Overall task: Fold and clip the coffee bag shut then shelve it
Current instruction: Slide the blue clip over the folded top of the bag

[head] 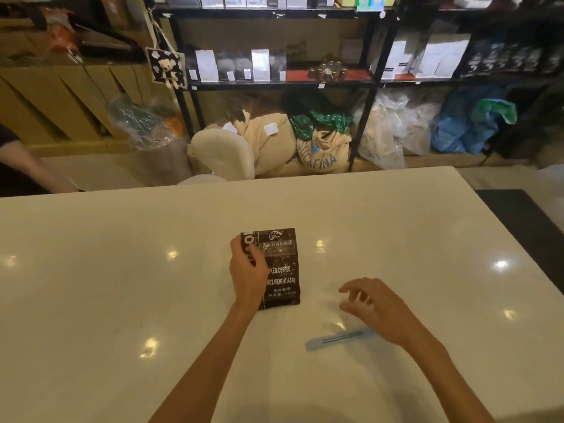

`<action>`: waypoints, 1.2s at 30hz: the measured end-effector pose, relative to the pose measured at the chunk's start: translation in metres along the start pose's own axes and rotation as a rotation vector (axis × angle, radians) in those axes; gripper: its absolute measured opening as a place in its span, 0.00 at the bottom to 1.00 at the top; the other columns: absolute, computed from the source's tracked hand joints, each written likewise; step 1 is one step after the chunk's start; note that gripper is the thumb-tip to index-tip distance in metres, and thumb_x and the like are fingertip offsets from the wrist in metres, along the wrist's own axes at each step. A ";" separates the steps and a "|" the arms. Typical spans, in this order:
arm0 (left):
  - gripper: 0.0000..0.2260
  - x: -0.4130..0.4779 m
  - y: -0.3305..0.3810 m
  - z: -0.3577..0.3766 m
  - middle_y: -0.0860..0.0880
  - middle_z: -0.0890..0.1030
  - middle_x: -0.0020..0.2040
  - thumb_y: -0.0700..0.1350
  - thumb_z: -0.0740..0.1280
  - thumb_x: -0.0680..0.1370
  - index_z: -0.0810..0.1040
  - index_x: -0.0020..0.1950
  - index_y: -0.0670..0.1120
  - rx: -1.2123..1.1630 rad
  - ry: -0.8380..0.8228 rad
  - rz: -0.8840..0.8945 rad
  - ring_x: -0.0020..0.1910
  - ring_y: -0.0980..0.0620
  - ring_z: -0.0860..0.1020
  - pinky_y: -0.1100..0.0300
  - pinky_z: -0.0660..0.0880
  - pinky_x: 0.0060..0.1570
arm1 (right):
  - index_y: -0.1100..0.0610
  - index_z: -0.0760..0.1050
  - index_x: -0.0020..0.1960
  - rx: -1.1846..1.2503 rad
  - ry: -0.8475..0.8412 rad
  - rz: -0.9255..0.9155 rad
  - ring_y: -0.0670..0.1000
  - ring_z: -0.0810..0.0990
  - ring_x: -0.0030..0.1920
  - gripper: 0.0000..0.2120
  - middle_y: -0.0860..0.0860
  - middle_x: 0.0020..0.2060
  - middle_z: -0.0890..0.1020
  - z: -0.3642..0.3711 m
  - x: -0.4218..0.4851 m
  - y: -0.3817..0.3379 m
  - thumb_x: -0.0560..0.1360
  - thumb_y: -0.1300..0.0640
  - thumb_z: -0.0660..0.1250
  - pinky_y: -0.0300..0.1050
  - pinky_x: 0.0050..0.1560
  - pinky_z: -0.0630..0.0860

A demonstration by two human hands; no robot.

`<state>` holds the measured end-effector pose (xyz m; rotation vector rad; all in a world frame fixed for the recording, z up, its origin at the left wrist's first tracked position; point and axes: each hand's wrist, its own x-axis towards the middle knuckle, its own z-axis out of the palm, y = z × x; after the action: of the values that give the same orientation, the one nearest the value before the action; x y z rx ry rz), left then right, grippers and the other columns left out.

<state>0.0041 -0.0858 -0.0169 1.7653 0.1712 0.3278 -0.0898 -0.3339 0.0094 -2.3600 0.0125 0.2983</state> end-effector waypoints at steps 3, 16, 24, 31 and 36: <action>0.15 0.001 -0.009 -0.006 0.52 0.76 0.51 0.38 0.54 0.84 0.63 0.68 0.52 -0.086 -0.203 0.033 0.43 0.59 0.80 0.59 0.82 0.40 | 0.35 0.68 0.64 -0.262 -0.083 -0.089 0.36 0.68 0.57 0.27 0.31 0.55 0.70 0.014 -0.034 0.027 0.67 0.35 0.71 0.35 0.56 0.68; 0.13 -0.007 0.019 -0.032 0.51 0.70 0.60 0.56 0.52 0.83 0.76 0.51 0.63 0.024 -0.778 -0.161 0.61 0.52 0.75 0.52 0.74 0.62 | 0.45 0.77 0.38 0.220 0.271 -0.141 0.43 0.73 0.29 0.17 0.46 0.30 0.78 -0.001 0.007 -0.030 0.80 0.64 0.62 0.32 0.30 0.65; 0.18 -0.010 0.026 -0.034 0.40 0.80 0.58 0.56 0.56 0.82 0.72 0.61 0.44 -0.163 -0.646 -0.310 0.54 0.48 0.83 0.51 0.80 0.55 | 0.43 0.77 0.57 0.149 -0.017 -0.208 0.35 0.79 0.45 0.12 0.39 0.42 0.82 0.011 0.038 -0.070 0.74 0.52 0.71 0.31 0.42 0.75; 0.19 -0.013 0.018 -0.037 0.39 0.79 0.60 0.51 0.53 0.83 0.70 0.64 0.39 -0.183 -0.624 -0.349 0.49 0.55 0.84 0.67 0.79 0.43 | 0.54 0.79 0.48 0.672 0.233 -0.236 0.46 0.82 0.46 0.09 0.44 0.45 0.83 0.007 0.041 -0.098 0.74 0.67 0.70 0.42 0.41 0.82; 0.21 -0.012 0.024 -0.032 0.35 0.73 0.59 0.54 0.56 0.81 0.74 0.55 0.37 -0.098 -0.613 -0.280 0.51 0.51 0.79 0.68 0.78 0.45 | 0.45 0.79 0.49 0.606 0.217 -0.367 0.48 0.82 0.52 0.08 0.43 0.48 0.84 0.016 0.054 -0.124 0.76 0.58 0.69 0.45 0.51 0.81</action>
<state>-0.0182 -0.0651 0.0111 1.6421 -0.0399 -0.4017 -0.0288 -0.2291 0.0714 -1.7365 -0.1976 -0.1306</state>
